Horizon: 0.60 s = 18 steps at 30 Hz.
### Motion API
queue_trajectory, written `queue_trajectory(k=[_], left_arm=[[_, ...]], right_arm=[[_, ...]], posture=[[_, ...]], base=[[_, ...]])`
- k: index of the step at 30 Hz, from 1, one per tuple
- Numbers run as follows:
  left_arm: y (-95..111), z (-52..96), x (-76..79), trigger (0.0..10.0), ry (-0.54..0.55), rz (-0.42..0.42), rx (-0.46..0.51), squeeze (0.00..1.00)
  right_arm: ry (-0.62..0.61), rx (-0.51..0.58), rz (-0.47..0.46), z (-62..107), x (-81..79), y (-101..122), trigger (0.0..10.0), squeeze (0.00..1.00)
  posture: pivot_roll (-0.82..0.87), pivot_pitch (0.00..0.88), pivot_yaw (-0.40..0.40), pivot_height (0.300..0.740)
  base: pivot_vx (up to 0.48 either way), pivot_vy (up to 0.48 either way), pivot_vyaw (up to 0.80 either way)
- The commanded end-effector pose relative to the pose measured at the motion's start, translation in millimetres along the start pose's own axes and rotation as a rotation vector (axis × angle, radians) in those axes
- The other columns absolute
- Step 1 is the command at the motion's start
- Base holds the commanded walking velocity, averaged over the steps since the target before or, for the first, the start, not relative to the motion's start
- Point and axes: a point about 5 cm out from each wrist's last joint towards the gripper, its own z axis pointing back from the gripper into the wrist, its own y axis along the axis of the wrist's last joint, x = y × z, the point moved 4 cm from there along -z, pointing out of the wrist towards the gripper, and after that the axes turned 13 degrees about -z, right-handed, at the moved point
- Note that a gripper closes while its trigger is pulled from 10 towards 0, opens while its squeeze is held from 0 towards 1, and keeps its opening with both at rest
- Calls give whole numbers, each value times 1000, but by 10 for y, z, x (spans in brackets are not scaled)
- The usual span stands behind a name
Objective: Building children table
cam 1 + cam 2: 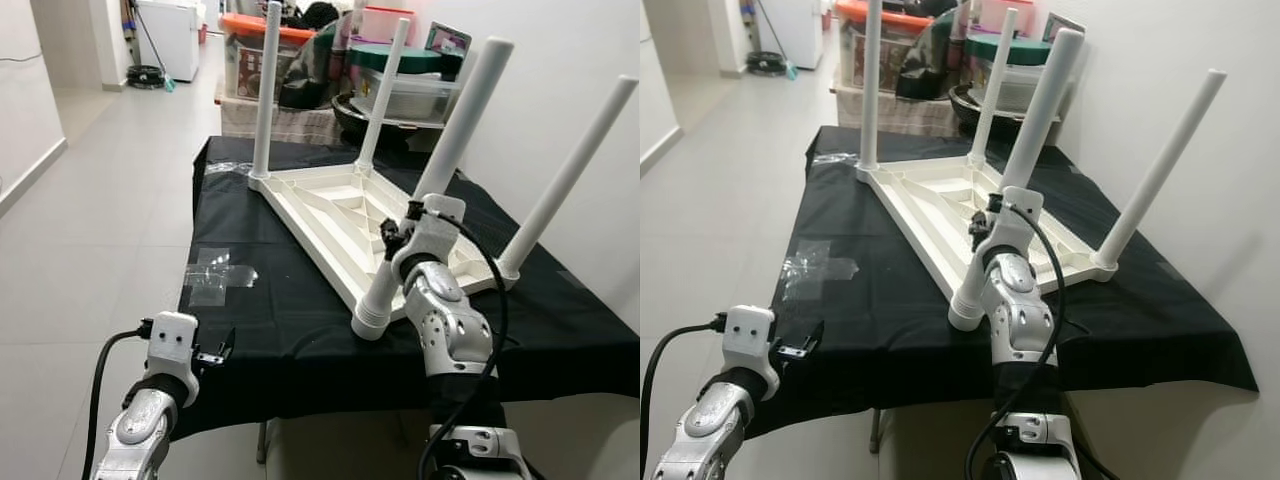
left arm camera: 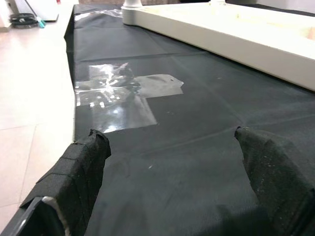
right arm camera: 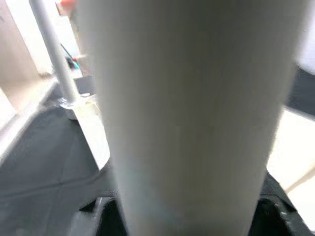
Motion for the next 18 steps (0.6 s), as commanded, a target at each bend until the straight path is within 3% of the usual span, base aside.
queue_trajectory(k=[1,5,6,7,8,9,10,12,14,16,17,18], left_arm=[[13,-17,30,10000,-14,-5,1,0],[15,-18,27,10000,-14,-5,2,0],[15,-25,13,10000,-13,-8,3,0],[15,-25,13,10000,-13,-8,3,0],[20,-35,5,10000,-13,-13,6,0],[24,-42,1,10000,-13,-16,8,0],[36,-48,1,10000,-11,-14,13,0],[45,-50,3,10000,-11,-11,16,0],[47,-52,5,10000,-9,-11,17,0],[47,-52,5,10000,-9,-11,17,0],[42,-47,7,10000,-9,-13,16,0],[42,-47,7,10000,-9,-13,16,0]], right_arm=[[56,-23,-52,-55,-2,37,10000,1000],[93,-30,-64,-46,-59,75,10000,1000],[375,-37,-33,-52,-286,284,10000,0],[375,-37,-33,-52,-286,284,10000,0],[606,-45,43,-11,-444,436,10000,0],[756,-59,103,39,-527,527,10000,0],[885,-113,169,117,-567,480,10000,0],[930,-150,201,155,-567,408,10000,0],[1042,-248,233,283,-585,199,6314,0],[1042,-248,233,283,-585,199,6314,0],[1052,-275,243,295,-587,99,2627,0],[1052,-275,243,295,-587,99,2627,0]], posture=[[35,0,-125,740],[35,0,-125,740],[41,0,-125,740],[41,0,-125,740],[48,0,-132,740],[48,0,-132,740],[48,0,-132,740],[48,0,-132,740],[56,0,-143,740],[56,0,-143,740],[56,0,-143,740],[56,0,-143,740]], base=[[0,0,0],[0,0,0],[0,0,0],[0,0,0],[0,0,0],[0,0,0],[0,0,0],[0,0,0],[0,0,0],[0,0,0],[0,0,0],[0,0,0]])
